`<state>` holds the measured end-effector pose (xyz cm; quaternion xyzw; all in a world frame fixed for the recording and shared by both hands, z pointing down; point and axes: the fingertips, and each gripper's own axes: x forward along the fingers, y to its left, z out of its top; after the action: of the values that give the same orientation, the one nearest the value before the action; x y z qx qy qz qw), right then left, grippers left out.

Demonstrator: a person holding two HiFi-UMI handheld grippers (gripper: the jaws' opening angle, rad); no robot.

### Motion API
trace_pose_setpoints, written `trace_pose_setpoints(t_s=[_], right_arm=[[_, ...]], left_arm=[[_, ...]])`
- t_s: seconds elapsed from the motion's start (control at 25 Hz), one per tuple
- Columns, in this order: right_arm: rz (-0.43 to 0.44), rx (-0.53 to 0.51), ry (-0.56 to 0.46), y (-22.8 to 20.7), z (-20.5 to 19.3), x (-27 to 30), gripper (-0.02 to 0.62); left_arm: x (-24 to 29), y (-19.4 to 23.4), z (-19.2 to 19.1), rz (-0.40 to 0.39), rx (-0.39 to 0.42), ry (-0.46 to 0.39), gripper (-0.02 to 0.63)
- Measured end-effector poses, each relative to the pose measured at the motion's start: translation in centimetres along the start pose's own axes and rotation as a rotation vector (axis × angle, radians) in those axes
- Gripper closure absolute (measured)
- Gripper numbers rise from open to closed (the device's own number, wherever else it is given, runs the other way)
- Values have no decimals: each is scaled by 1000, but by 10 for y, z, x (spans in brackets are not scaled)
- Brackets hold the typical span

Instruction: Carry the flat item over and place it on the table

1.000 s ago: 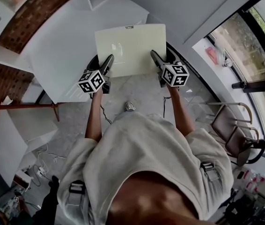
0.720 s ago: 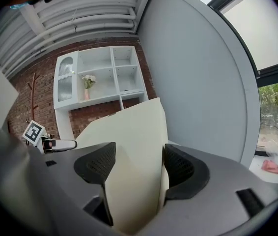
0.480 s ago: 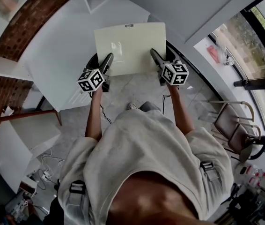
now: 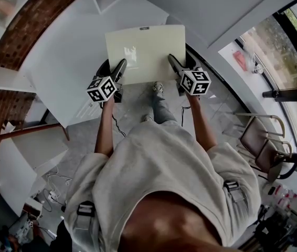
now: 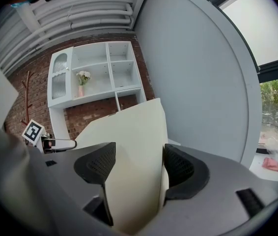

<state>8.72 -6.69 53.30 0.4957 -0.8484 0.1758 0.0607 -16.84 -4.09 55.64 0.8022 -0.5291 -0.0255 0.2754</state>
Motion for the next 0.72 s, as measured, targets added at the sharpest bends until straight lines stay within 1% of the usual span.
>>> trace_pose_setpoints(t_s=[0.16,0.4,0.72], right_arm=[[0,8,-8,-11,5,21,268],[5,21,-10,-37,18,68,270],[31,25,7,-81,54,147,270]], left_arm=[[21,9,10,1,10,3,258],[69,26,30,10,20,10,258],[147,49,70,41,12,10,258]])
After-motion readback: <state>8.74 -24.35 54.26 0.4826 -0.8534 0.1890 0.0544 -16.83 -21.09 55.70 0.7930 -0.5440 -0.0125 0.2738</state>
